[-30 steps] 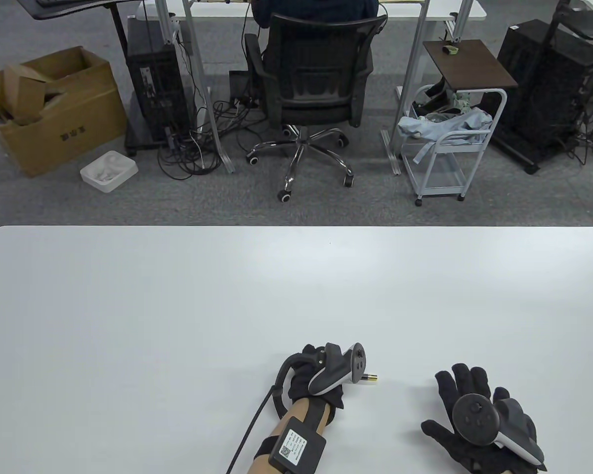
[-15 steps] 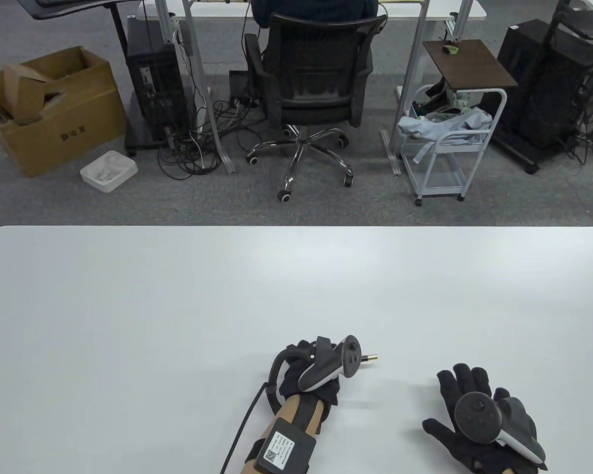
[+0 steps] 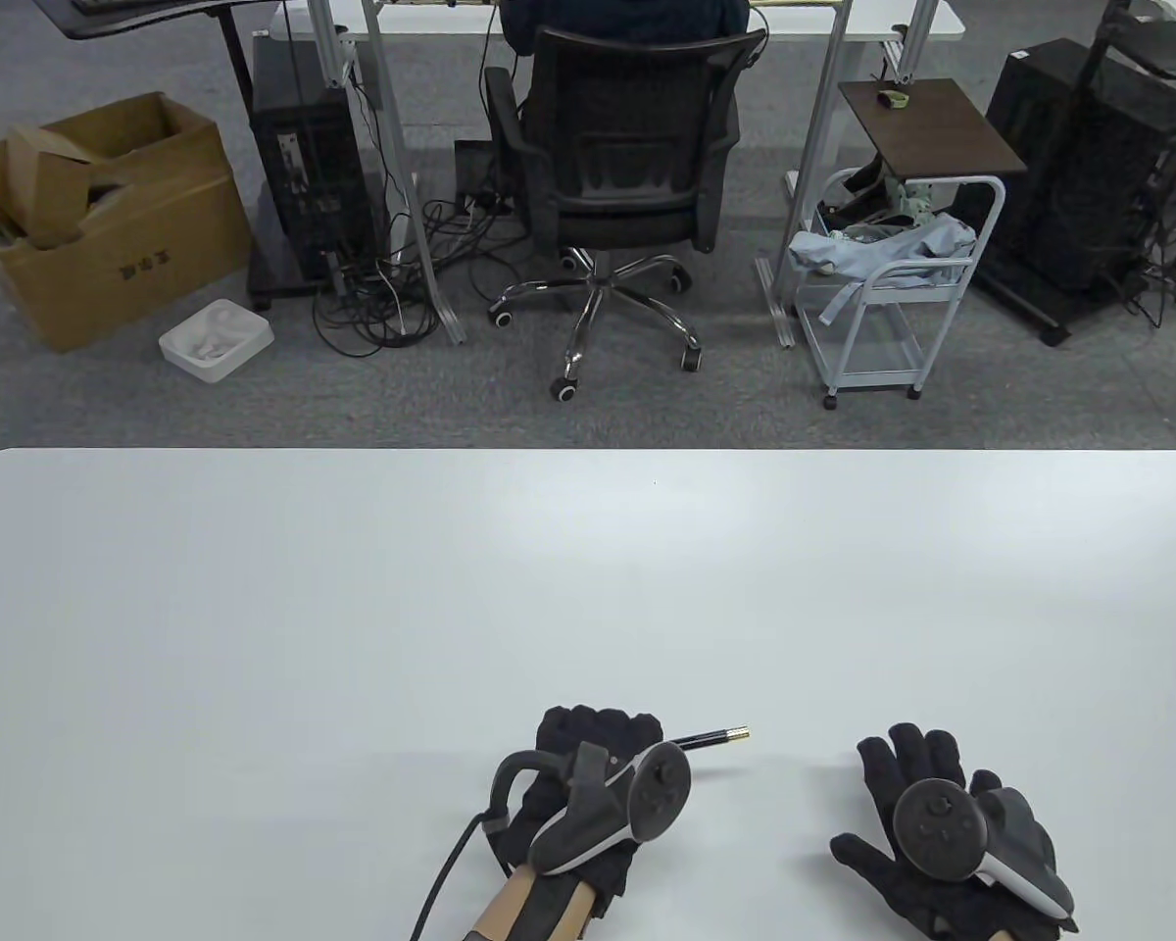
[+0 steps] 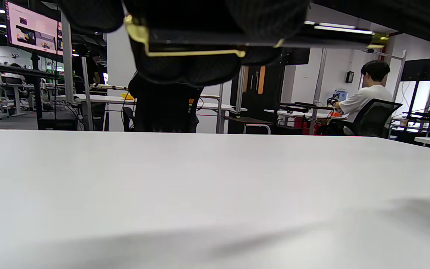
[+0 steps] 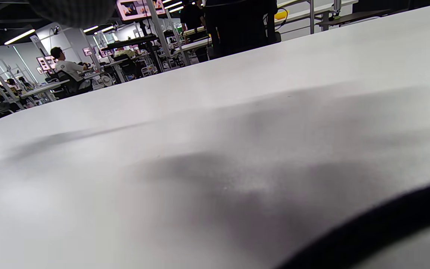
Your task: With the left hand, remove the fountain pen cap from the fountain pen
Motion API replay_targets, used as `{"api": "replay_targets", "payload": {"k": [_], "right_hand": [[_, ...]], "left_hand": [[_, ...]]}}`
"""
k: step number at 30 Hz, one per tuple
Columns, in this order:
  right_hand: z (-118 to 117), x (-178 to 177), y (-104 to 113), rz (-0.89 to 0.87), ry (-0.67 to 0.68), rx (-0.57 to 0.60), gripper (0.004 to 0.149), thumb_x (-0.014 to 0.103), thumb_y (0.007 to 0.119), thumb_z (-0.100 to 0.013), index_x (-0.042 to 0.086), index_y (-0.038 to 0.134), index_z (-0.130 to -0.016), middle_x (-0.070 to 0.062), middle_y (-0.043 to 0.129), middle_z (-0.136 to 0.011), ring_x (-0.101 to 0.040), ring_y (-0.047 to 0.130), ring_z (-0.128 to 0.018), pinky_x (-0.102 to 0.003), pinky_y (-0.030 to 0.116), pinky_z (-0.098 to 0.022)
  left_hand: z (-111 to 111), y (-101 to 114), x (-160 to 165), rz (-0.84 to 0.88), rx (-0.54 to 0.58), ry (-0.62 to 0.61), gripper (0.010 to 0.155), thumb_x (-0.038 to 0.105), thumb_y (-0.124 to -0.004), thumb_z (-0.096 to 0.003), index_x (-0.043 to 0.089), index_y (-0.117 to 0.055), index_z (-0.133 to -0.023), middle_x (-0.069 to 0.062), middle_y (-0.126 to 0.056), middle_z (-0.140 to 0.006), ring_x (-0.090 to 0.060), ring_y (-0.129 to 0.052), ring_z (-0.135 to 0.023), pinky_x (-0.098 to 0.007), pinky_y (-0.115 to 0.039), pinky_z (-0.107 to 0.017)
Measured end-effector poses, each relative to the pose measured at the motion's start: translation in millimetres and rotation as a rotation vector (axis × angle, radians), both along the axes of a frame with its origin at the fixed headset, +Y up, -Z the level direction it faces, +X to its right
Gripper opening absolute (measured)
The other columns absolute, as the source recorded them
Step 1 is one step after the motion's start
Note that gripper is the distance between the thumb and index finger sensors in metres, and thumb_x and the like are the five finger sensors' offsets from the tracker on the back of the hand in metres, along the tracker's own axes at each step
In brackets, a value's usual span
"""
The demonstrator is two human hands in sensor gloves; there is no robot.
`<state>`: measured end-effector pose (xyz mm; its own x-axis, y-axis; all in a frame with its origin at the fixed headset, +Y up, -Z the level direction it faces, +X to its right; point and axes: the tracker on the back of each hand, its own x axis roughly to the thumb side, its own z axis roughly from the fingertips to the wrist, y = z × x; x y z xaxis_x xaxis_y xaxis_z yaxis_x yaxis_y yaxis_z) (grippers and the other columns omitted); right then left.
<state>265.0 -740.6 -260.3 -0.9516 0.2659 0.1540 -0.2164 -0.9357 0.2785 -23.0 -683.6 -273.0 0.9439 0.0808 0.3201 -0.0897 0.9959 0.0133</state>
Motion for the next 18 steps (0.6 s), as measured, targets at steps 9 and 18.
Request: {"api": "replay_targets", "payload": {"k": [9,18], "right_hand": [[-2,0,-7,0.017,-0.016,-0.030,0.087,0.060,0.054,-0.046,0.015,0.007,-0.104,-0.022,0.000,-0.110,-0.054,0.002,-0.098,-0.077,0.013,-0.063],[1,-9,4,-0.004,0.001,0.011,0.084,0.056,0.058,-0.048,0.014,0.012,-0.105,-0.021,0.004,-0.111,-0.054,0.006,-0.098,-0.077,0.017,-0.064]], "left_hand": [[-3,-46,-17,-0.041,-0.135,-0.060,0.044,0.028,-0.070,-0.0451,0.023,-0.077,-0.088,-0.004,-0.090,-0.085,-0.033,-0.091,-0.078,-0.066,-0.063,-0.068],[1,-37,-19,0.002,-0.123,-0.077,0.044,0.029,-0.071,-0.0451,0.022,-0.077,-0.088,-0.004,-0.091,-0.084,-0.033,-0.092,-0.077,-0.065,-0.064,-0.068]]}}
